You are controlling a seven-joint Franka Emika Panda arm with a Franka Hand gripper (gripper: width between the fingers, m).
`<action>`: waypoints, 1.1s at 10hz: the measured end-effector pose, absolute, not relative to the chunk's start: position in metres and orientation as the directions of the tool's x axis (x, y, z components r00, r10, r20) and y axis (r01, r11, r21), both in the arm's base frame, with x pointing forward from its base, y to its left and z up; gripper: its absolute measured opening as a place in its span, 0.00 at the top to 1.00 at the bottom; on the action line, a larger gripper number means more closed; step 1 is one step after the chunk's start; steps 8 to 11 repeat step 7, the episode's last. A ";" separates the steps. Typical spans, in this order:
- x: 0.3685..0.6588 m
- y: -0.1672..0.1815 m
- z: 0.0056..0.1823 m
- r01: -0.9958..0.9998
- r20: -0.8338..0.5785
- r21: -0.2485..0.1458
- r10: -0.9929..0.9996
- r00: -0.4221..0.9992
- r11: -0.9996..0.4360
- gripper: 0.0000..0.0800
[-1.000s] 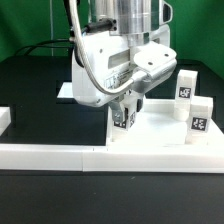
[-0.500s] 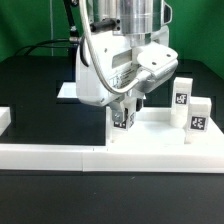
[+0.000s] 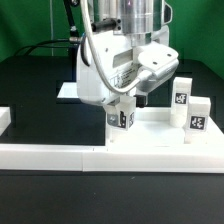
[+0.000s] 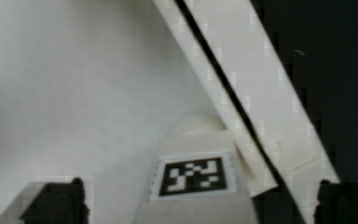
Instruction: Assemble square table
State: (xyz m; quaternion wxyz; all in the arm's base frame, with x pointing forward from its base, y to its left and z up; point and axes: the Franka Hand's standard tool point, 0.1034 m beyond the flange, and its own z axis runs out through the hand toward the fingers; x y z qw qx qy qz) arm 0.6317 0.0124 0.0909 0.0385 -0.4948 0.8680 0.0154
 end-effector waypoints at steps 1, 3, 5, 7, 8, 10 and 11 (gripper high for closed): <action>0.640 0.011 0.120 -0.860 -0.126 -0.035 -0.856 -0.502 0.510 0.19; 0.638 0.009 0.123 -0.863 -0.131 -0.035 -0.859 -0.496 0.504 0.19; 0.638 0.010 0.123 -0.864 -0.129 -0.035 -0.859 -0.495 0.503 0.19; 0.638 0.010 0.122 -0.864 -0.128 -0.034 -0.859 -0.495 0.503 0.19; 0.638 0.010 0.122 -0.864 -0.128 -0.034 -0.859 -0.495 0.503 0.19; 0.638 0.010 0.122 -0.864 -0.128 -0.034 -0.859 -0.495 0.503 0.19; 0.638 0.010 0.122 -0.864 -0.128 -0.034 -0.859 -0.495 0.503 0.19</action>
Offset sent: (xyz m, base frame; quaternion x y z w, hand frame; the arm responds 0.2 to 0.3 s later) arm 0.0000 0.0000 0.0000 0.0000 0.0000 0.0000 1.0000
